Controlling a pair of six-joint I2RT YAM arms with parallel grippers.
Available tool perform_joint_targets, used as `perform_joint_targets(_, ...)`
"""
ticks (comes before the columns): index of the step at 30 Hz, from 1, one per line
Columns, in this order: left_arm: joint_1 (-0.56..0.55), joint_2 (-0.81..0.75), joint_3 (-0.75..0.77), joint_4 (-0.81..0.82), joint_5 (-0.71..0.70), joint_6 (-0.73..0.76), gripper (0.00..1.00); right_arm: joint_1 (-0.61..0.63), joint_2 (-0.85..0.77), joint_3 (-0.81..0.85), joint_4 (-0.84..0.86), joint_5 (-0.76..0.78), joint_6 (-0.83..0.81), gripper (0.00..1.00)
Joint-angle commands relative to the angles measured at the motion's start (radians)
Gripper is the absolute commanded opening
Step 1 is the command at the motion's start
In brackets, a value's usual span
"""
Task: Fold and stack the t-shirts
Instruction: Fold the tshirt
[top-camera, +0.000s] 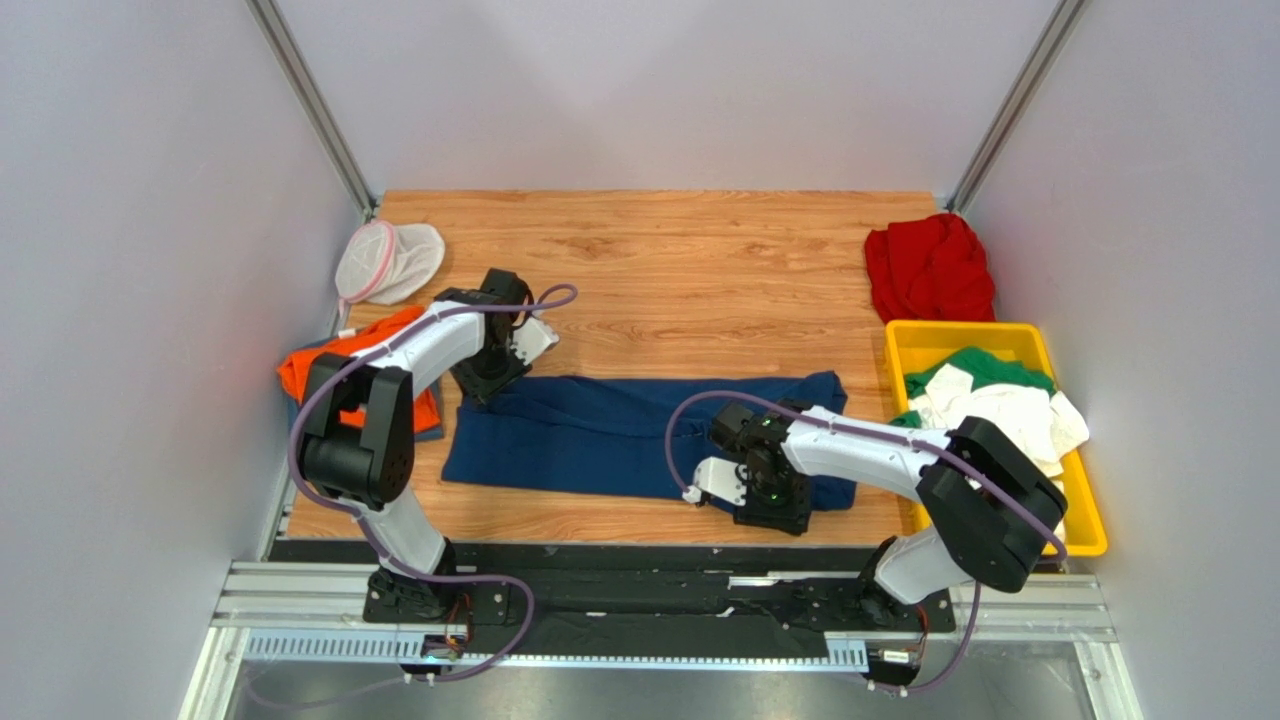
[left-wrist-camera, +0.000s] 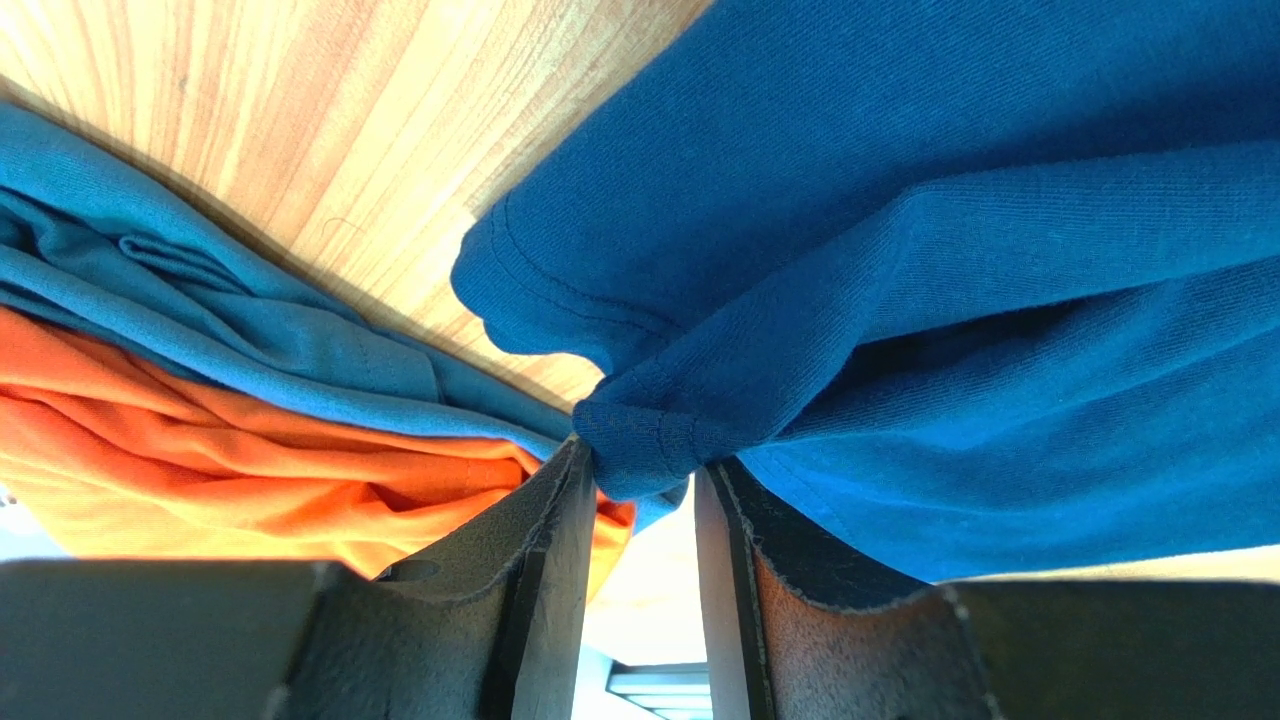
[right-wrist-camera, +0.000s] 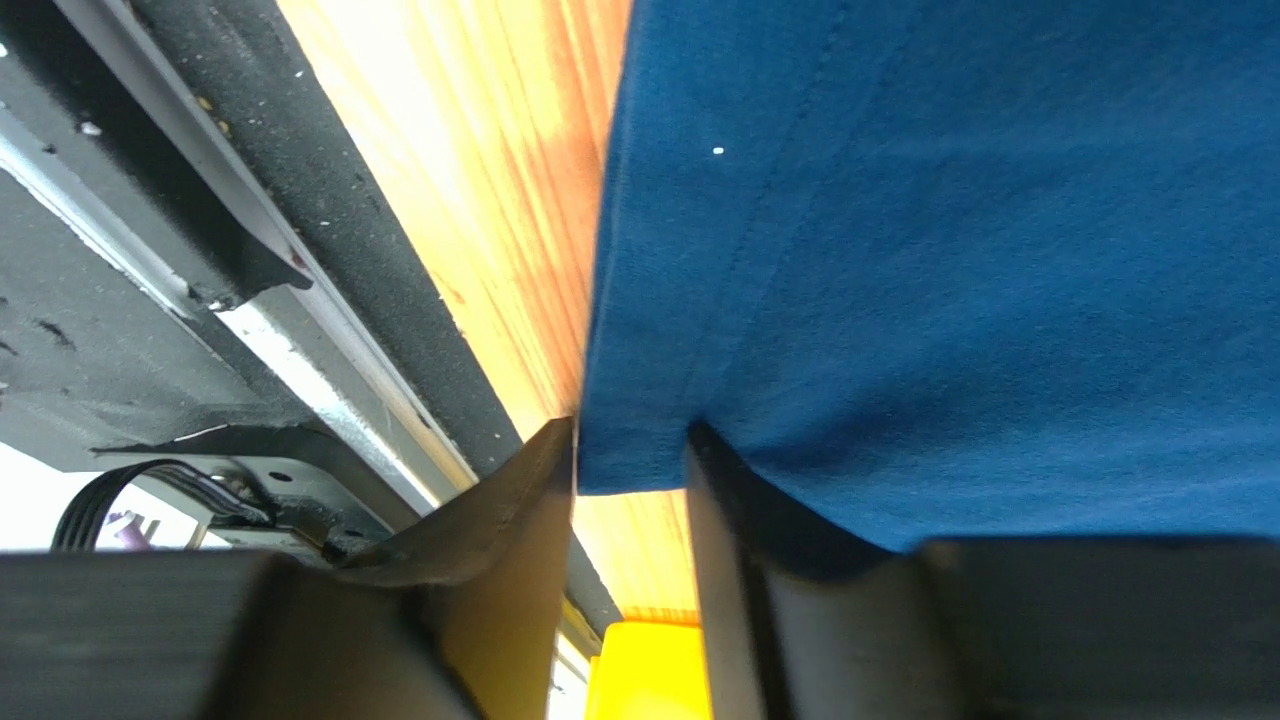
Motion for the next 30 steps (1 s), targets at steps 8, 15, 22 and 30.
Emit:
perform_joint_targets(8,-0.002,0.013,0.020,0.005,-0.018,0.001,0.38,0.007,0.005,-0.004,0.037,0.002,-0.002,0.00)
perform_joint_targets(15,-0.002,0.007,0.014,0.011,-0.016,0.001,0.38,0.007,-0.070,0.057,-0.050,0.083,0.008,0.00)
perform_joint_targets(22,-0.002,0.008,0.008,0.024,-0.009,0.004,0.38,0.000,-0.176,0.242,-0.179,0.203,0.010,0.00)
perform_joint_targets(30,-0.002,-0.004,-0.010,0.047,-0.001,0.009,0.37,-0.106,-0.155,0.350,-0.183,0.302,-0.033,0.00)
